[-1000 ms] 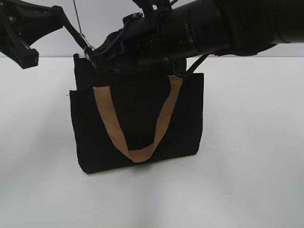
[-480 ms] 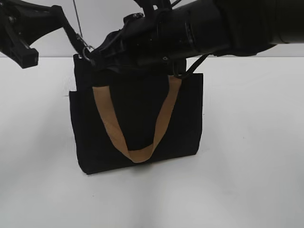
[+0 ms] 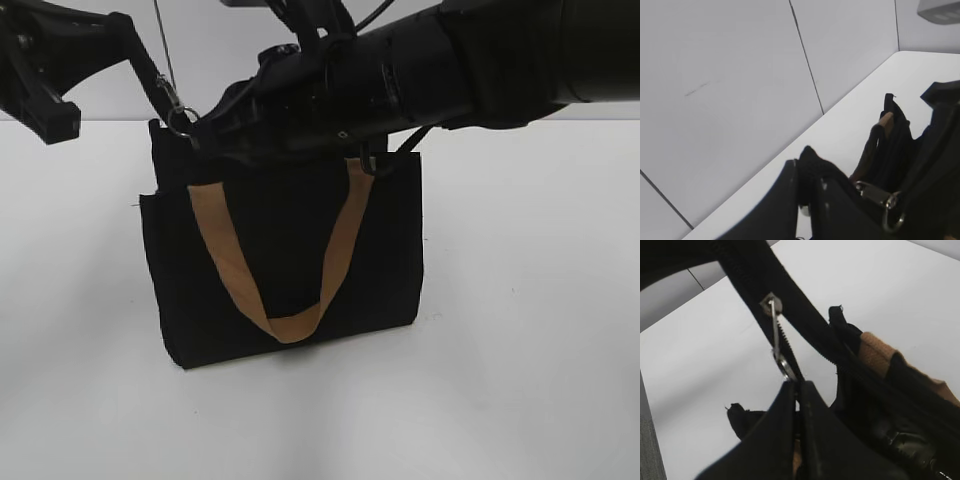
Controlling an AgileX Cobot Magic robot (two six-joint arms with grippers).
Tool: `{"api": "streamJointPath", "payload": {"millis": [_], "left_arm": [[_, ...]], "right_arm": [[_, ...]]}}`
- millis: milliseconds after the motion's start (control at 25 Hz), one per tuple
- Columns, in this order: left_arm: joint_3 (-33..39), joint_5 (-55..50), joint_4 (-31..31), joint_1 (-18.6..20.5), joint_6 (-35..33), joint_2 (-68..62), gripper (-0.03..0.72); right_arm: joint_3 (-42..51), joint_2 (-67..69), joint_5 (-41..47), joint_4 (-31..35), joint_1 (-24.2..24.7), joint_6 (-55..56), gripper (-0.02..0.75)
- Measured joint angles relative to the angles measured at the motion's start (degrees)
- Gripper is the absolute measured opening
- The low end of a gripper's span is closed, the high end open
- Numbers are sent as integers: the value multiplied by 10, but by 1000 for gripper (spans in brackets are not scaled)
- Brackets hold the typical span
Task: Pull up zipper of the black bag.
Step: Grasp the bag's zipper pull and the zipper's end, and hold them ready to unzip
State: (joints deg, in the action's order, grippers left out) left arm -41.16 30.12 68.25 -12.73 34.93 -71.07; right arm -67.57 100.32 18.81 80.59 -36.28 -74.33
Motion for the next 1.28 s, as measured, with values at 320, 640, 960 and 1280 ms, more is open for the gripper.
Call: {"api": "streamJointPath", "payload": {"millis": [320, 640, 960, 1280], "left_arm": [[0, -1, 0, 0, 0, 0, 24], [0, -3, 0, 0, 0, 0, 24], [0, -3, 6, 0, 0, 0, 24], [0, 0, 9, 0, 0, 0, 24]], "right_arm": [[0, 0, 16, -1, 0, 12, -1], [0, -12, 33, -61, 0, 81, -1], [-3, -21, 43, -193, 17, 243, -1], [-4, -33, 107, -209, 72, 298, -1]]}}
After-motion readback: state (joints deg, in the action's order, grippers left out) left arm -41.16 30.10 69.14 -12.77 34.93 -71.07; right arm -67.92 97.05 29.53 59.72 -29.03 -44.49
